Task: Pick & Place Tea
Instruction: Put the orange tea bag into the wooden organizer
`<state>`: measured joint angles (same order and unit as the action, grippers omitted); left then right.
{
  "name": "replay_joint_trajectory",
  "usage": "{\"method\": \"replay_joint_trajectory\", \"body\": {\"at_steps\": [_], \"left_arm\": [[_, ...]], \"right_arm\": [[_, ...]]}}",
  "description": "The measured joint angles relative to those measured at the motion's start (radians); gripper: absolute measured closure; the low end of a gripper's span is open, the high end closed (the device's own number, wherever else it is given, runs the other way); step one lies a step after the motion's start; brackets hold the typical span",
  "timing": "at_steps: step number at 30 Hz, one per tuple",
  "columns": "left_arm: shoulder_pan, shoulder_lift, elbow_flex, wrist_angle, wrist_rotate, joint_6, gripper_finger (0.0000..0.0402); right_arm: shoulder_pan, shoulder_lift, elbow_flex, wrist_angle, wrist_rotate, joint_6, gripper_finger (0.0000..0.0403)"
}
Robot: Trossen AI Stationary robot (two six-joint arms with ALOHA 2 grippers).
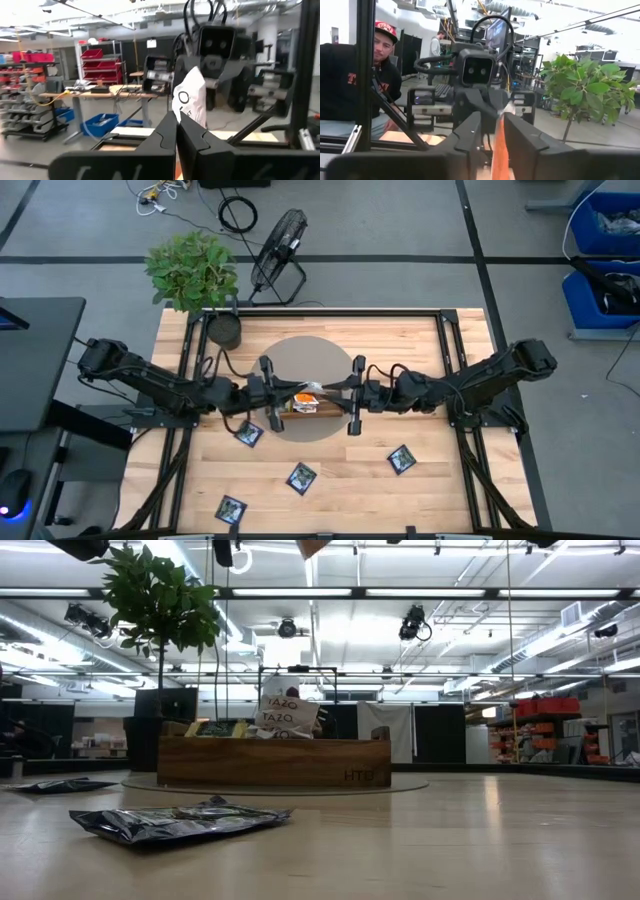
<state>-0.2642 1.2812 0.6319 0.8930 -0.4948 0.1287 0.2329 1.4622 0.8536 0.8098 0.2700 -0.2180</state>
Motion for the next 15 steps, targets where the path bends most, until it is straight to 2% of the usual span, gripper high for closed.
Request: {"method": "replay_joint_trajectory", "body": {"at_steps": [8, 15], "left_arm": [[-0.021, 0.000, -0.001, -0.147, -0.116, 0.039, 0.0400], [-0.018, 0.035, -0.002, -0.301, -0.188, -0.052, 0.0401]], "right_arm": [[0.017, -0.060, 0.000, -0.074, 0.031, -0.004, 0.0266], [0.053, -0.086, 0.001, -0.141, 0.122, -0.007, 0.0257]]}}
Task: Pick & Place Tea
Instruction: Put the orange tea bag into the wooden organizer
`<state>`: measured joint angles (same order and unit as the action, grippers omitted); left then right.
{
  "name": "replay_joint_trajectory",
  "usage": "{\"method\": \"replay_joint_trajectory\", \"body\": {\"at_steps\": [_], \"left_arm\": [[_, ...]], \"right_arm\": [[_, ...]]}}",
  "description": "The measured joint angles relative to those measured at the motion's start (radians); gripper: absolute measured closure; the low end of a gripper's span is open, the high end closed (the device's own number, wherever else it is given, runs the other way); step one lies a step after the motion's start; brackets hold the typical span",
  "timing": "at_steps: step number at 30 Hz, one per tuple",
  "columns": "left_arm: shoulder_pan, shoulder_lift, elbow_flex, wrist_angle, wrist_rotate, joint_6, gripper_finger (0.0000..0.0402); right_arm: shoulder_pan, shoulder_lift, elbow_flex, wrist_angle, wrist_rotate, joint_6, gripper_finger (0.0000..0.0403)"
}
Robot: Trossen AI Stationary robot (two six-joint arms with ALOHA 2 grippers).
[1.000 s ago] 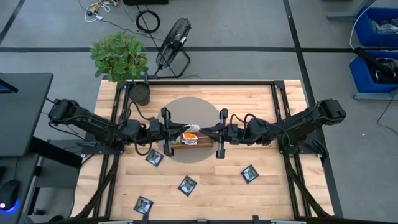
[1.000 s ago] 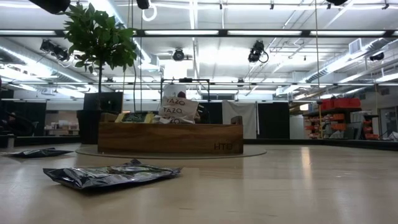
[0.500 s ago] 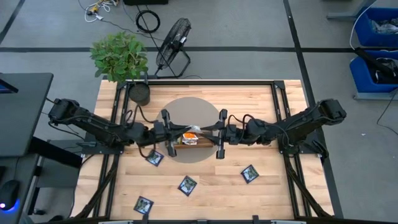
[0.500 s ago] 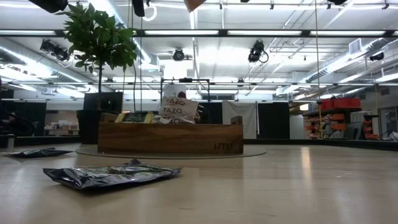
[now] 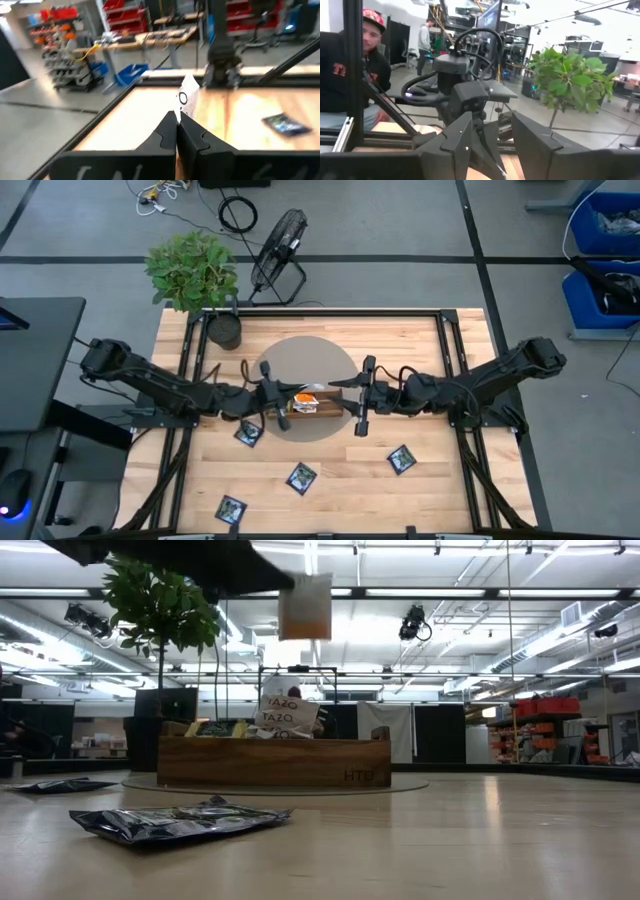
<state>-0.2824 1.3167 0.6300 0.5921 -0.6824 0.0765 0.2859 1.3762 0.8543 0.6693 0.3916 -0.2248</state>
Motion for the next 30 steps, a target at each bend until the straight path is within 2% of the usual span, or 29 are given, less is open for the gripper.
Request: {"method": "replay_joint_trajectory", "body": {"at_steps": [7, 12, 22, 26, 30], "left_arm": [[0.000, 0.113, 0.000, -0.045, -0.084, -0.124, 0.0401], [-0.003, 0.177, 0.000, -0.077, -0.213, -0.205, 0.0401], [-0.006, 0.190, 0.000, -0.207, -0.266, -0.369, 0.0401], [-0.020, 0.190, -0.001, -0.206, -0.276, -0.392, 0.0401], [-0.037, 0.190, -0.063, -0.138, -0.284, -0.440, 0.0401]], "right_arm": [[0.007, 0.000, 0.000, -0.038, 0.020, 0.031, 0.0257], [0.007, 0.000, 0.000, -0.037, 0.020, 0.041, 0.0256], [0.007, 0.000, 0.000, -0.043, 0.020, 0.056, 0.0256], [0.007, 0.000, 0.000, -0.043, 0.020, 0.056, 0.0256], [0.007, 0.000, 0.000, -0.043, 0.020, 0.058, 0.0256]]}}
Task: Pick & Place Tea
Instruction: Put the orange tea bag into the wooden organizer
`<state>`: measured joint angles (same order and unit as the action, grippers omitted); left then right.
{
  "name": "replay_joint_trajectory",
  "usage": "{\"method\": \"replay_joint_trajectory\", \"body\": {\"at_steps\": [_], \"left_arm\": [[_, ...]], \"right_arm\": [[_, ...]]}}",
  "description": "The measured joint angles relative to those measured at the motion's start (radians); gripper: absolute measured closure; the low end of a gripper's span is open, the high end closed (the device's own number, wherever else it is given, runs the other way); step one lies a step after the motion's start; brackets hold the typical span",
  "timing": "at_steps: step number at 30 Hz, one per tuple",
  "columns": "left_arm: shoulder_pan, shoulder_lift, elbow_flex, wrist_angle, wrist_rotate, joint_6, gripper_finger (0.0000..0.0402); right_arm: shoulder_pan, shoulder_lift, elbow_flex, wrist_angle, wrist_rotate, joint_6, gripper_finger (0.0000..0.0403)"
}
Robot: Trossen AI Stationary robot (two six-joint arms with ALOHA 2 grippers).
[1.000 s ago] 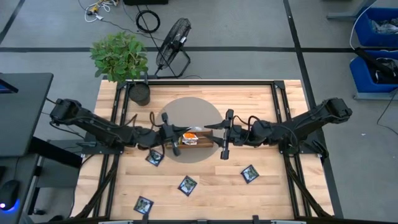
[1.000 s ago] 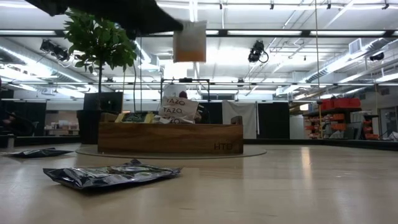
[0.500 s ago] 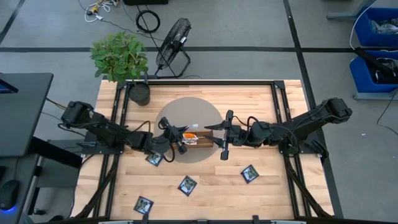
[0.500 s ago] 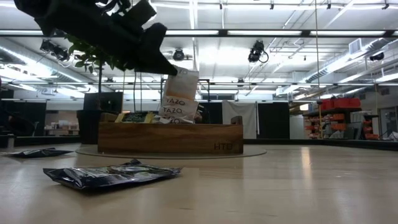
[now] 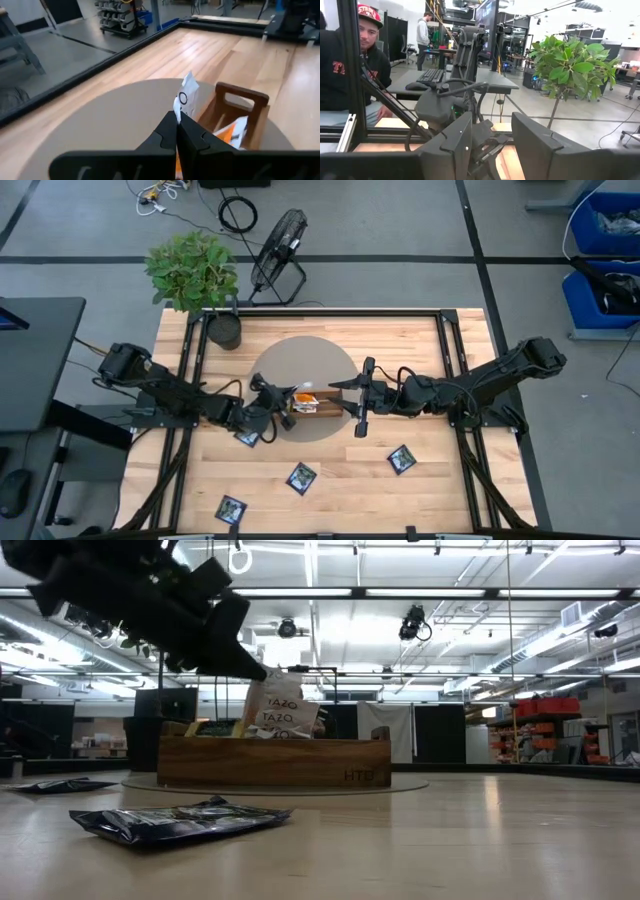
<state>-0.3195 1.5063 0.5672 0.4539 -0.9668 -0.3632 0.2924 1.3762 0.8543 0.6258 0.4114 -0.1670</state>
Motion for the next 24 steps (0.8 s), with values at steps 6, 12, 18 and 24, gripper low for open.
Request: {"method": "replay_joint_trajectory", "body": {"at_steps": [6, 12, 18, 24], "left_arm": [[-0.013, 0.000, -0.118, 0.275, 0.007, 0.005, 0.0401], [-0.003, 0.000, -0.150, 0.392, 0.085, 0.061, 0.0401], [0.037, 0.000, -0.150, 0.387, 0.153, 0.080, 0.0401], [0.059, 0.000, -0.150, 0.389, 0.199, 0.080, 0.0401]], "right_arm": [[-0.001, 0.000, 0.000, 0.000, 0.000, 0.002, 0.0256], [-0.001, 0.000, 0.000, 0.002, 0.000, 0.014, 0.0256], [-0.001, 0.000, 0.000, 0.001, 0.000, 0.020, 0.0256], [-0.001, 0.000, 0.000, 0.001, 0.000, 0.020, 0.0256]]}}
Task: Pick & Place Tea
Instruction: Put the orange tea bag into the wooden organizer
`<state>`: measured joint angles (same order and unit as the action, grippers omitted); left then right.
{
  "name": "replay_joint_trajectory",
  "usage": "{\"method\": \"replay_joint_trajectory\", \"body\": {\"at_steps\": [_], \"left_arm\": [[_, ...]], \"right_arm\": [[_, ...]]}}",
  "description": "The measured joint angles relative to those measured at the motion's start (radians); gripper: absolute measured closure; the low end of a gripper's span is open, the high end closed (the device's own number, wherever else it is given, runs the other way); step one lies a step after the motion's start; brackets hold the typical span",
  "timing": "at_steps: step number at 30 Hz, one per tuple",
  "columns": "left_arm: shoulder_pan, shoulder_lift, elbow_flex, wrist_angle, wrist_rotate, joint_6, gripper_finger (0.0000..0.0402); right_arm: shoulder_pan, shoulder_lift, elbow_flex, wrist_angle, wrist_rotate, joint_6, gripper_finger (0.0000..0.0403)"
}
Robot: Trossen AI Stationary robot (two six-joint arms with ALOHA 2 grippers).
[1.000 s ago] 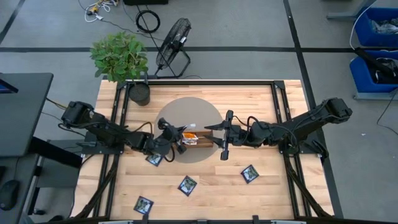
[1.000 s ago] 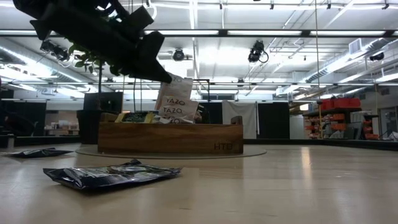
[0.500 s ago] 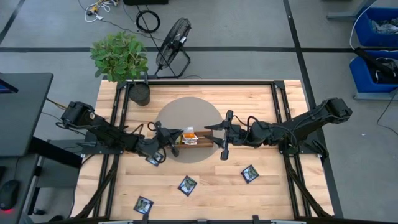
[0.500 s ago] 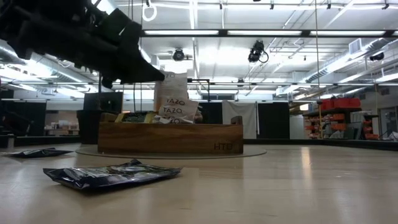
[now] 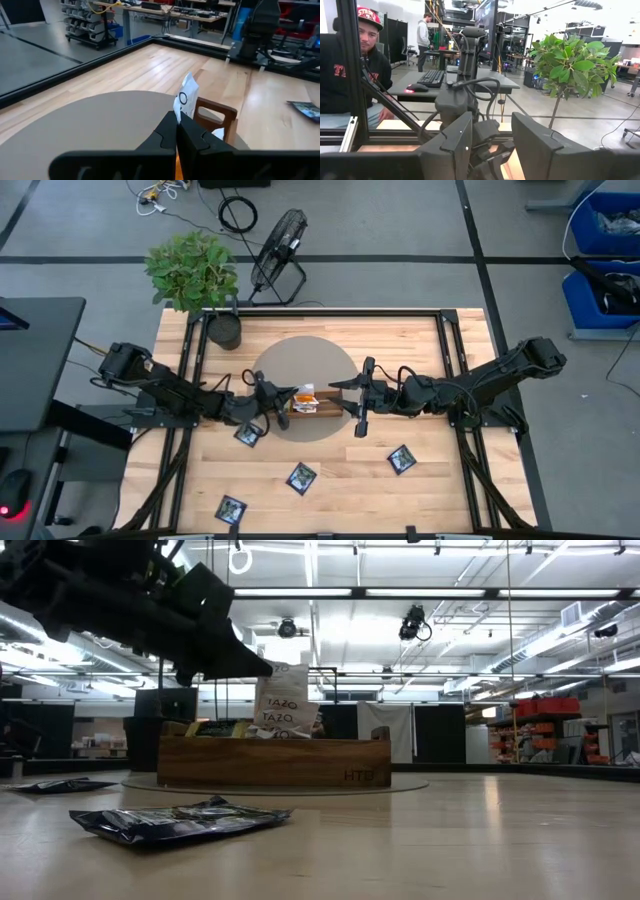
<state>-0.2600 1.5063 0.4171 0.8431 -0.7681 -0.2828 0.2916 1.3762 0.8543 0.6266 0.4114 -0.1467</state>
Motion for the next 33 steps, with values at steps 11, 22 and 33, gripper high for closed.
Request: {"method": "replay_joint_trajectory", "body": {"at_steps": [11, 22, 33], "left_arm": [[0.010, 0.000, 0.000, -0.017, 0.027, 0.002, 0.0400], [0.010, 0.106, 0.000, 0.069, 0.027, 0.003, 0.0400], [0.003, 0.132, 0.000, 0.083, 0.026, -0.021, 0.0400]], "right_arm": [[0.000, 0.000, 0.000, -0.001, 0.000, 0.000, 0.0256], [0.000, 0.000, 0.000, -0.010, -0.003, 0.007, 0.0256], [0.000, 0.000, 0.000, -0.016, -0.004, 0.008, 0.0256]]}}
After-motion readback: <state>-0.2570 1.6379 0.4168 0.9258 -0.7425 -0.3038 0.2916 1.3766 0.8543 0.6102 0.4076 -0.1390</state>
